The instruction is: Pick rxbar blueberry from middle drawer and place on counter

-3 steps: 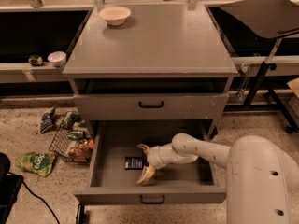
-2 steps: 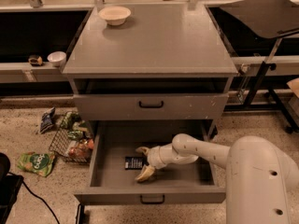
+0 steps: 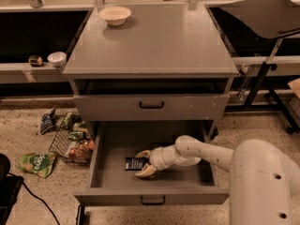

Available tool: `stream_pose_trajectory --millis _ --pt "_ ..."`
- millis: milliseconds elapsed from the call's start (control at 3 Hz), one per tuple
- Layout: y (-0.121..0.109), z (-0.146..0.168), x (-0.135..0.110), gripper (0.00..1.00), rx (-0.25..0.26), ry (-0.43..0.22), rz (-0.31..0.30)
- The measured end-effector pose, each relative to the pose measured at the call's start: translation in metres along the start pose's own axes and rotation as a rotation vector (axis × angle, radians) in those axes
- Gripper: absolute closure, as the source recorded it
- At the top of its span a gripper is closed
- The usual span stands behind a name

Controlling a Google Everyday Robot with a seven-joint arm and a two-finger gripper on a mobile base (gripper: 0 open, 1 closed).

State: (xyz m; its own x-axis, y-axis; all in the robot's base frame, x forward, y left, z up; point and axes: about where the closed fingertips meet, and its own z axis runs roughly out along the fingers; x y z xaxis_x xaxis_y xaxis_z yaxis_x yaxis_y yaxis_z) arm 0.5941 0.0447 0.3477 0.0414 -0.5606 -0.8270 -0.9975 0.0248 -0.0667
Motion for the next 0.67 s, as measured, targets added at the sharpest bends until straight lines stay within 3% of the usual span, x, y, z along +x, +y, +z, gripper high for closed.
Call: stream_pose_trajectory --millis 333,667 --pt "-0.0018 -0.0025 0.0014 0.88 0.009 -0.006 -0.004" --pt "-0.0021 -0.0039 -0.0007 1.0 0.009 -0.006 -0.004"
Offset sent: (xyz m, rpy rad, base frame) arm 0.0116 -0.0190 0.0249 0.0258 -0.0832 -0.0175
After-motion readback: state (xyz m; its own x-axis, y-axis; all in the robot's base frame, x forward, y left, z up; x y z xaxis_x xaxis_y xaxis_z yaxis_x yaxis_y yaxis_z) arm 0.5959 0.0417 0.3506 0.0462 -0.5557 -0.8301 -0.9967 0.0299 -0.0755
